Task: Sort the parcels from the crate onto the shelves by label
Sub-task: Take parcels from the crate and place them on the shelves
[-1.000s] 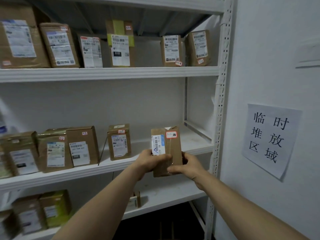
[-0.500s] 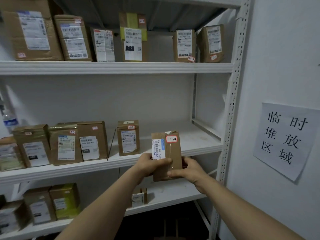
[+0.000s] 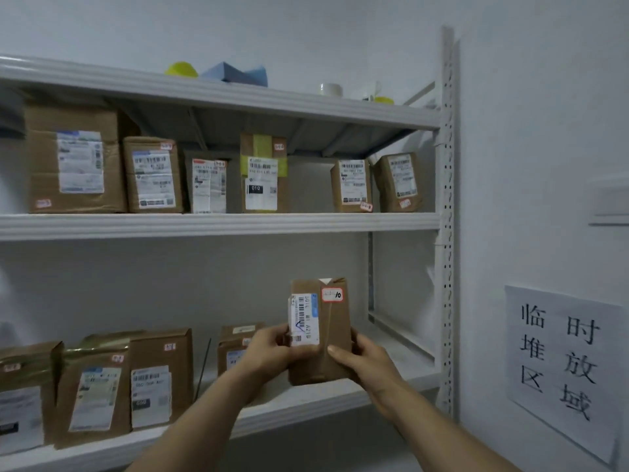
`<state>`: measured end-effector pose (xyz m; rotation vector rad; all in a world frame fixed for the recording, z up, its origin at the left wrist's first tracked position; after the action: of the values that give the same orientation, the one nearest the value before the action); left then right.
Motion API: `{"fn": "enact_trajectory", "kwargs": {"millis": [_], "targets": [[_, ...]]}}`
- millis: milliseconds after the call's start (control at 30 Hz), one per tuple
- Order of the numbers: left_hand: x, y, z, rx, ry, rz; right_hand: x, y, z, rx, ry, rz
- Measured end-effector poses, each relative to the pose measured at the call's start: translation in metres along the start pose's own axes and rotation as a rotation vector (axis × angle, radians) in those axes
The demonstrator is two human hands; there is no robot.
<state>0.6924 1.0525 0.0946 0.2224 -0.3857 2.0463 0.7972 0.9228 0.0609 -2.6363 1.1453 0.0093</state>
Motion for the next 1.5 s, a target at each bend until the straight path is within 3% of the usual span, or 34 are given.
{"fn": "enact_trajectory", "kwargs": {"millis": [333, 700, 800, 967, 1033, 1233, 1500], "targets": [[0.002, -0.046, 0.08, -0.204, -0.073, -0.102, 0.022, -0.035, -0.064, 0.16, -0.035, 0.162], [-0.055, -0.138, 0.15, -0.305, -0.11, -0.158, 0.114, -0.112, -0.124, 0.291, -0.055, 0.237], [-0.06, -0.183, 0.179, -0.386, -0.121, -0.003, 0.154, -0.145, -0.15, 0.384, -0.022, 0.276], [-0.038, -0.242, 0.229, -0.447, -0.4, 0.63, 0.213, -0.208, -0.207, 0.507, -0.043, 0.269], [-0.037, -0.263, 0.244, -0.407, -0.538, 0.746, 0.228, -0.231, -0.224, 0.546, -0.049, 0.247], [-0.046, -0.337, 0.271, -0.253, -0.879, 0.827, 0.256, -0.284, -0.248, 0.595, -0.009, 0.183], [-0.065, -0.394, 0.269, -0.191, -0.825, 0.786, 0.262, -0.308, -0.256, 0.634, 0.111, 0.194]]}}
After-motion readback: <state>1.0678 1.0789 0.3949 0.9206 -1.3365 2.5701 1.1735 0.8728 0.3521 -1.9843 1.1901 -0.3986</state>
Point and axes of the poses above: each hand's wrist, its own y-axis away from the middle knuckle, its own x-axis out of the back of the hand, z = x × y, the point moved 5 cm from there along -y, towards the middle knuckle, and after that the axes turned 5 degrees about -y, right-handed, at the moved point
